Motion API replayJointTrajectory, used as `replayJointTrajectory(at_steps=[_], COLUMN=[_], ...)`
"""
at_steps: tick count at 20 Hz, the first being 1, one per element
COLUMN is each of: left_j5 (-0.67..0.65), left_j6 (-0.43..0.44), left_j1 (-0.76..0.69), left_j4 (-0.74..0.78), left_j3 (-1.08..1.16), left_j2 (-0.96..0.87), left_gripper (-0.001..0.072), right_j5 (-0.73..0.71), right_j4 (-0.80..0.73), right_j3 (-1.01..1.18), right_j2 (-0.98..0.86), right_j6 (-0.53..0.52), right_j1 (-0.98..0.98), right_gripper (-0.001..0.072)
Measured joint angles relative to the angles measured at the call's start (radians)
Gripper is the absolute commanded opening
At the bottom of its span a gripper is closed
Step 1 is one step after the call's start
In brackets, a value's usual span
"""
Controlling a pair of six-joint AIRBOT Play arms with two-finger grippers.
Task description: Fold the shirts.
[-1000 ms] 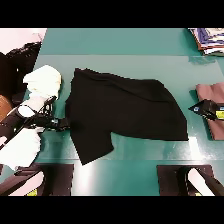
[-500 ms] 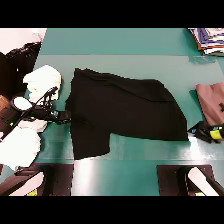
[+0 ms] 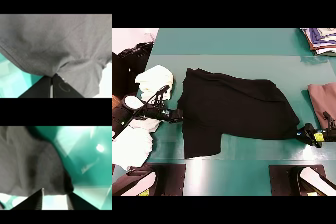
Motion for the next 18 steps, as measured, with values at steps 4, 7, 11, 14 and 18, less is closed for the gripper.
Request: replayJointTrajectory(at_steps=[4, 7, 11, 14, 18], left_j5=[0.008, 0.010, -0.030, -0.078, -0.124], left_j6=[0.000, -0.001, -0.018, -0.044, -0.058], left_j1=[0.000, 0.000, -0.001, -0.001, -0.002], left_j4=[-0.002, -0.001, 0.048, 0.124, 0.182], left_j3=[0.000, 0.005, 0.122, 0.344, 0.762], left_j2=[0.000, 0.002, 0.042, 0.091, 0.134], left_gripper=[0.0024, 0.0024, 0.0024, 0.0024, 0.0024], right_j5=[-0.069, -0.096, -0.101, -0.072, -0.068], right_j4=[0.005, 0.009, -0.018, 0.002, 0.011], right_j3=[-0.003, 0.003, 0.105, 0.291, 0.651], right_j2=[-0.007, -0.008, 0.019, 0.094, 0.188], right_j6=[-0.003, -0.005, -0.007, 0.002, 0.024], right_j1=[0.042, 0.102, 0.199, 0.275, 0.337], right_gripper=[0.0018, 0.0017, 0.0017, 0.0017, 0.0017])
